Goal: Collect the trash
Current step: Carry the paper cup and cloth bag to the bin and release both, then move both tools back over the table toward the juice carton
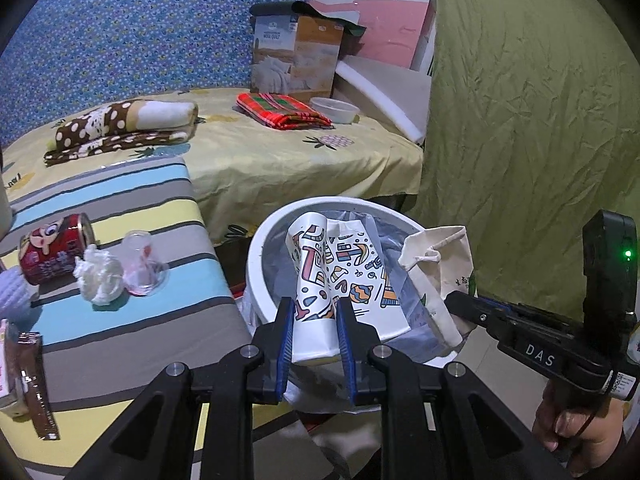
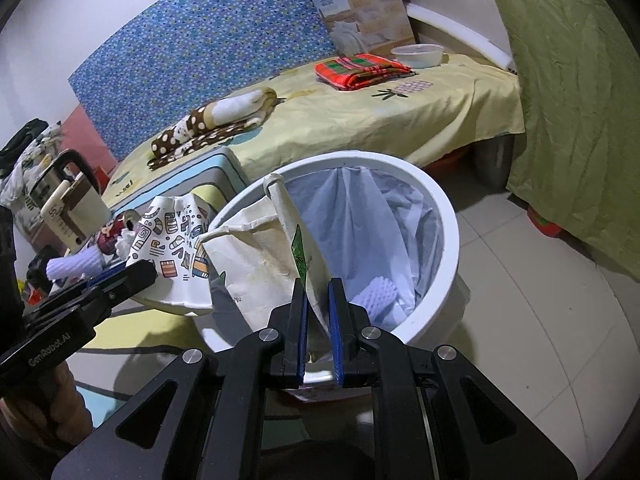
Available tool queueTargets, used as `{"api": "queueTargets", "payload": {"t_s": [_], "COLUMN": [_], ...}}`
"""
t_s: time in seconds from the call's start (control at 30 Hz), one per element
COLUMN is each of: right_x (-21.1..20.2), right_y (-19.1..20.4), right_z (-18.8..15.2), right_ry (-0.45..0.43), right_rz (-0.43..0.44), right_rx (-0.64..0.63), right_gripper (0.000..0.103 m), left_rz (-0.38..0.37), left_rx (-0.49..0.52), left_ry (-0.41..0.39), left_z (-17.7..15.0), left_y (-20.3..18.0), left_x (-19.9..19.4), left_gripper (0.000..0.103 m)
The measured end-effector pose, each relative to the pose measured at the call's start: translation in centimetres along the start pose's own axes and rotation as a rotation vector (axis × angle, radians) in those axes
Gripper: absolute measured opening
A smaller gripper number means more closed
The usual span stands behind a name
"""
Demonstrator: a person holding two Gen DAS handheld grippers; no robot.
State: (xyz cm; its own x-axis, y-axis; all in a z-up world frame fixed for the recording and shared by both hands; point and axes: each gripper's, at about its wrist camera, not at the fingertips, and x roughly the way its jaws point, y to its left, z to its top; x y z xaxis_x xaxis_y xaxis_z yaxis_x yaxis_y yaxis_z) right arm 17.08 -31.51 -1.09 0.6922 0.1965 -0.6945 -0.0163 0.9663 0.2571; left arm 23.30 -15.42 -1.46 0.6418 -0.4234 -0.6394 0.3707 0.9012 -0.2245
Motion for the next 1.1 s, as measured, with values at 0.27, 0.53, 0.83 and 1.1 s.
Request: {"api": "queueTargets", "payload": {"t_s": [0.27,0.53,0.83,1.1], "right_x": [0.6,0.1,-1.1,-2.2], "right_y": [-0.6,-0.9,0.6,3.4], "right_z": [0.3,0.2,0.1,-0.6], "right_ry": [0.028,0.015,-0.017,-0.007], "right_rz": [-0.024,-0.033,0.010,0.065], "right_rx": [0.017,0.022,-0.001,-0.055], "right_gripper": [0.014,0.029,0.030,0.030], "left_rz": [-0.036,-0.040,-0.006,0.052], "left_rx": [0.000,-0.012,-0.042,-0.045], "left_ry": [0.024,0.030,0.002,-0.036], "left_z": [0.4,0.6,0.1,-1.1], "left_y": [-0.2,0.2,1.4,2.2], "left_x": [1.7,1.8,-1.1,-4.9], "left_gripper": [0.022,0.023,0.023,0.023]}}
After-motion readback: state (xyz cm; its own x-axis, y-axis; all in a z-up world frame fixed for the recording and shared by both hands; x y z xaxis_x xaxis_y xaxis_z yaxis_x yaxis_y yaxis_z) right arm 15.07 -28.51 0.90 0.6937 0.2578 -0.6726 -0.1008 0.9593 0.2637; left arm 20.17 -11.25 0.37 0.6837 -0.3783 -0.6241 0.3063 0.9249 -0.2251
